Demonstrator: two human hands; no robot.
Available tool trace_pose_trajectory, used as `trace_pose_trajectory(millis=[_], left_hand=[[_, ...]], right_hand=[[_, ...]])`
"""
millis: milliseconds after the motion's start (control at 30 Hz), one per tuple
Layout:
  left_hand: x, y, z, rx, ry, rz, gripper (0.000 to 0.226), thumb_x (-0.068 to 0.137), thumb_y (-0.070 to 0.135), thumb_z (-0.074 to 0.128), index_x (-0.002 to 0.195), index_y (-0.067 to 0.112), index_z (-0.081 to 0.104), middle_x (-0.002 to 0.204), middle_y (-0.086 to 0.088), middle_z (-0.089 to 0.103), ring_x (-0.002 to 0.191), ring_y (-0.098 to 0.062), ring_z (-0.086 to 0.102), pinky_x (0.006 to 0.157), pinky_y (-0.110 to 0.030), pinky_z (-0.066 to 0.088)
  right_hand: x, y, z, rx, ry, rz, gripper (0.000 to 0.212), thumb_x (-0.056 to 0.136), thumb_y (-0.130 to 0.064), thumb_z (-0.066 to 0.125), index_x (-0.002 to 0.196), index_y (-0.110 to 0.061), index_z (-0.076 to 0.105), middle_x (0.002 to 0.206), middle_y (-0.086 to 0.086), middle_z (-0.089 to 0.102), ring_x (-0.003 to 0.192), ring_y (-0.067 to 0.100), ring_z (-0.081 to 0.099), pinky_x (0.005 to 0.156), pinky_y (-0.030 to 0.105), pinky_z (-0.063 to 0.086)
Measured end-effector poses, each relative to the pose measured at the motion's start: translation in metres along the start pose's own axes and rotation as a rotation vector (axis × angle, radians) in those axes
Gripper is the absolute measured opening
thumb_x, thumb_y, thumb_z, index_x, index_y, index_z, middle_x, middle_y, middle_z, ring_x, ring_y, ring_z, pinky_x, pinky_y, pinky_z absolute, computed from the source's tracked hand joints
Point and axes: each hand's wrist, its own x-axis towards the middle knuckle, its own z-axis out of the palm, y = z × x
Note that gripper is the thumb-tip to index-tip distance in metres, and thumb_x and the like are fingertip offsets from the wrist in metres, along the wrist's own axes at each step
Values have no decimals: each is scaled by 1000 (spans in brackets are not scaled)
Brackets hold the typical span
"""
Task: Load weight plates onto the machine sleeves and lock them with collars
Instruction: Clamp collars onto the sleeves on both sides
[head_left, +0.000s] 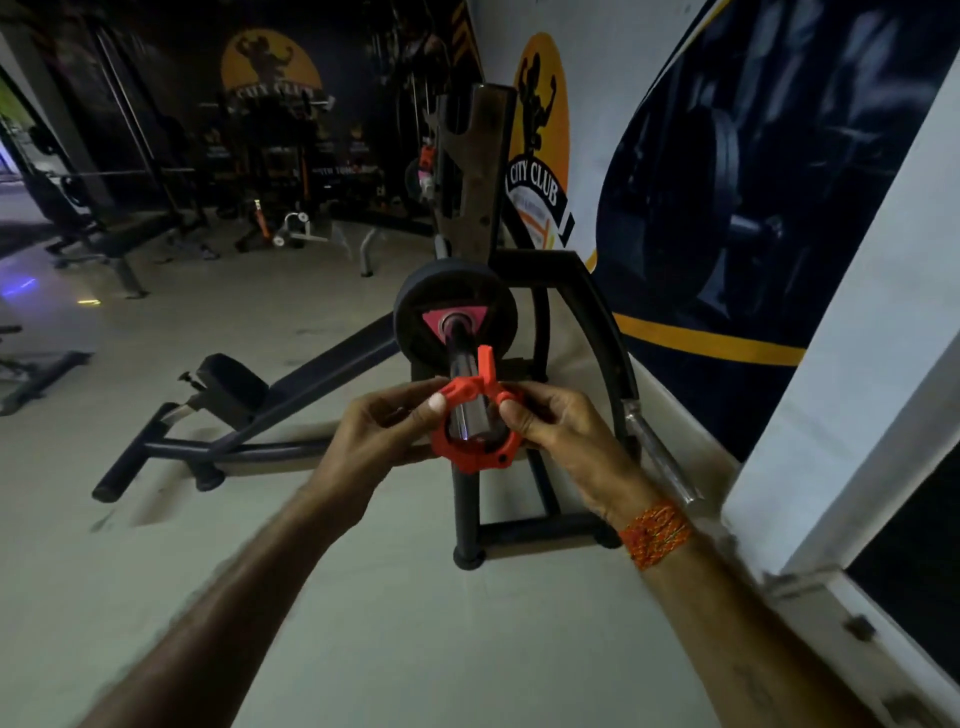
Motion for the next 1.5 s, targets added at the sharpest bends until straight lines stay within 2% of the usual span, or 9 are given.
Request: trace_pose_trajectory(millis=[267,400,467,633,833,967,1200,1367,1500], left_hand=[[-15,-46,16,51,17,-66,39,97,36,66,134,25,64,125,-2,72,116,-23,69,97,-46,58],[-6,-58,20,92,90,-49,57,85,57,70,134,29,63,127,-1,70,119,-22,66,99,-52,56],[-1,-63,20,107,113,-43,64,79,64,70,133,30,63,126,1,70,118,-20,66,98,-51,56],[15,-68,17,83,129,-60,53,81,51,71,130,29,64,124,3,70,116,-19,67,93,-42,60],[57,-72,4,-48,137,-146,32,95,10,66,124,21,66,113,-2,75,104,-15,73,76,-25,61],[99,-80,-12,-83,156,-234,28,95,11,66,122,16,67,111,-5,75,100,-17,74,82,-29,62],[179,-104,-42,-197,195,-406,16,93,21,71,93,6,70,106,-29,71,98,-35,72,78,-31,63],[227,-111,-58,-334,136,-509,21,90,22,72,88,4,62,93,-23,60,89,-32,65,69,-32,63],[251,-116,-59,-473,176,-584,14,91,13,71,96,6,60,108,-23,63,107,-36,64,89,-43,59]], right_hand=[[-18,36,2,-211,54,30,46,93,-44,70,136,-29,63,134,-3,63,127,14,57,109,43,51],[-10,41,3,-340,91,-18,46,97,-31,69,141,-24,57,139,2,55,125,8,51,86,9,47],[-6,43,3,-359,100,-19,45,98,-26,68,141,-23,57,138,2,54,124,7,50,78,5,44],[12,50,1,-303,89,-12,44,95,-20,72,137,-25,61,137,0,56,125,9,51,101,27,51],[54,56,-2,-116,157,49,42,88,-12,79,126,-25,65,125,-7,65,113,6,62,92,26,57],[96,66,-1,-57,208,87,42,90,-15,77,131,-20,68,131,-1,68,124,16,63,105,38,54],[187,75,-7,-58,320,228,47,85,-20,84,126,-10,65,125,15,70,110,26,71,91,40,62],[231,72,-9,-42,331,277,43,92,-11,76,130,1,61,122,21,70,99,22,72,71,18,60],[254,70,-12,-45,321,331,50,92,-24,77,135,-5,61,126,15,68,118,28,67,98,39,58]])
